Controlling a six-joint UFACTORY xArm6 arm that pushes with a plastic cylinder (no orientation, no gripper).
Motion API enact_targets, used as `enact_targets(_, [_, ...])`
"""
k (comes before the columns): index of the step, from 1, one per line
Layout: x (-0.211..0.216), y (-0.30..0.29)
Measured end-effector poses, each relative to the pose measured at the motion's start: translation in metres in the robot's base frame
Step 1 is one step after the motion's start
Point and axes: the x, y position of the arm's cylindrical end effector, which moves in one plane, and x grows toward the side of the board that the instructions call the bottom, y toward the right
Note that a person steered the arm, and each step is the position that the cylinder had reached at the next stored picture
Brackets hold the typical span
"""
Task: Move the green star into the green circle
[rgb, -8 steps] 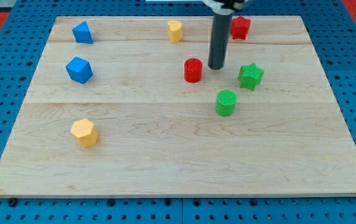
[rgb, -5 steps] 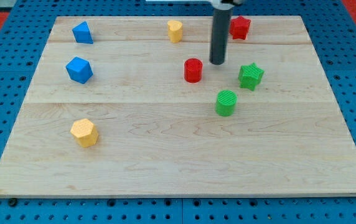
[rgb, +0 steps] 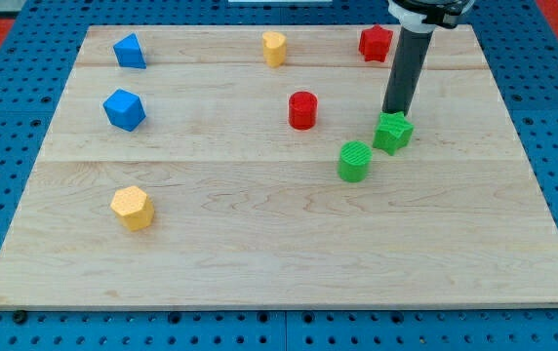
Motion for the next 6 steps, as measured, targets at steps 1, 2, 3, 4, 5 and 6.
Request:
enact_targets(1, [0.0,0.0])
enact_targets(2, [0.0,0.0])
enact_targets(3, [0.007,0.0])
enact_targets(4, [0.032,-0.008])
enact_targets(5, [0.033,-0.008])
enact_targets(6, [0.033,-0.008])
